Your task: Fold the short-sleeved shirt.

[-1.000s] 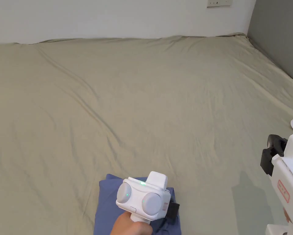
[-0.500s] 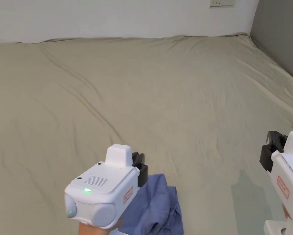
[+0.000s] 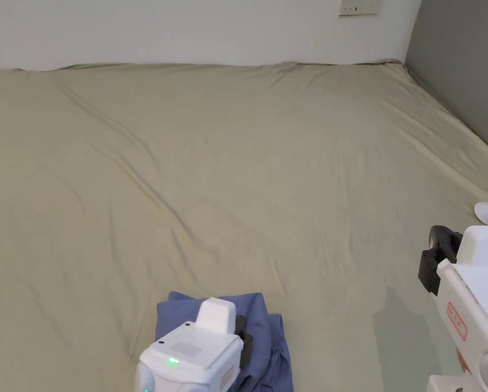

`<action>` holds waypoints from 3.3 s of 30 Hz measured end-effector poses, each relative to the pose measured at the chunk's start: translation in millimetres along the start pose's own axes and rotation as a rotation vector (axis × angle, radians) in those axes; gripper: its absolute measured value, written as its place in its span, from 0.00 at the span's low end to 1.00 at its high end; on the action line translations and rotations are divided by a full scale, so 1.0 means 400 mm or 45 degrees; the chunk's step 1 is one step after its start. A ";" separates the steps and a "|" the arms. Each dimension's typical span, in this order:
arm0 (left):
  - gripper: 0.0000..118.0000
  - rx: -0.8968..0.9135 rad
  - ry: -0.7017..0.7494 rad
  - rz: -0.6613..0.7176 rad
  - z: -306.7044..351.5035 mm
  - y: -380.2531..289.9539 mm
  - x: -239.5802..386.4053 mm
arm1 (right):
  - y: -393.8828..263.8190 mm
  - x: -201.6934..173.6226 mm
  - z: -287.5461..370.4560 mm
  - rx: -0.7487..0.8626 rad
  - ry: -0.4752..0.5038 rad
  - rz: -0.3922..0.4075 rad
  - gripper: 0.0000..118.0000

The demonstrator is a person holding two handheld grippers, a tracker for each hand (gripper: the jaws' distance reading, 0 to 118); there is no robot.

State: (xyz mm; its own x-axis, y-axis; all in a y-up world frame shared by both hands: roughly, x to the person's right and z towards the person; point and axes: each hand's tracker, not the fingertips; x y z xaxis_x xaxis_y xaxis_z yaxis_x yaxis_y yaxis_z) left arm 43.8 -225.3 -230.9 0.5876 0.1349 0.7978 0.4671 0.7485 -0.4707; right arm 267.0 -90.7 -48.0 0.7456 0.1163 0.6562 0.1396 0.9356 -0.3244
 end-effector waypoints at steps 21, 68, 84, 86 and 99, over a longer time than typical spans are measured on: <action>0.00 0.267 -0.014 -0.123 0.145 0.144 0.065 | 0.029 -0.025 0.046 0.050 0.026 -0.010 0.02; 0.00 0.734 0.561 0.035 0.497 0.231 -0.315 | -0.201 -0.417 -0.041 -0.376 0.470 0.090 0.02; 0.01 0.262 0.245 0.322 0.339 0.148 -0.365 | -0.363 -0.465 -0.113 -0.672 0.455 0.059 0.02; 0.13 0.119 0.125 0.426 0.289 0.132 -0.386 | -0.362 -0.464 -0.113 -0.672 0.464 0.053 0.02; 0.85 -0.415 -0.146 0.669 -0.008 0.001 -0.422 | -0.362 -0.459 -0.116 -0.671 0.479 0.062 0.02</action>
State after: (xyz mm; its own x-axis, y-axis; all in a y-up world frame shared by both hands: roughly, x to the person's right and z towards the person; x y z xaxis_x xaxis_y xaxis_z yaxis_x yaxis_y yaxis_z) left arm -53.3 -249.8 -367.0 0.7274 0.5133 0.4553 0.3230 0.3293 -0.8873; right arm 140.1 -263.1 -153.1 0.9231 -0.0597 0.3798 0.3294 0.6321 -0.7014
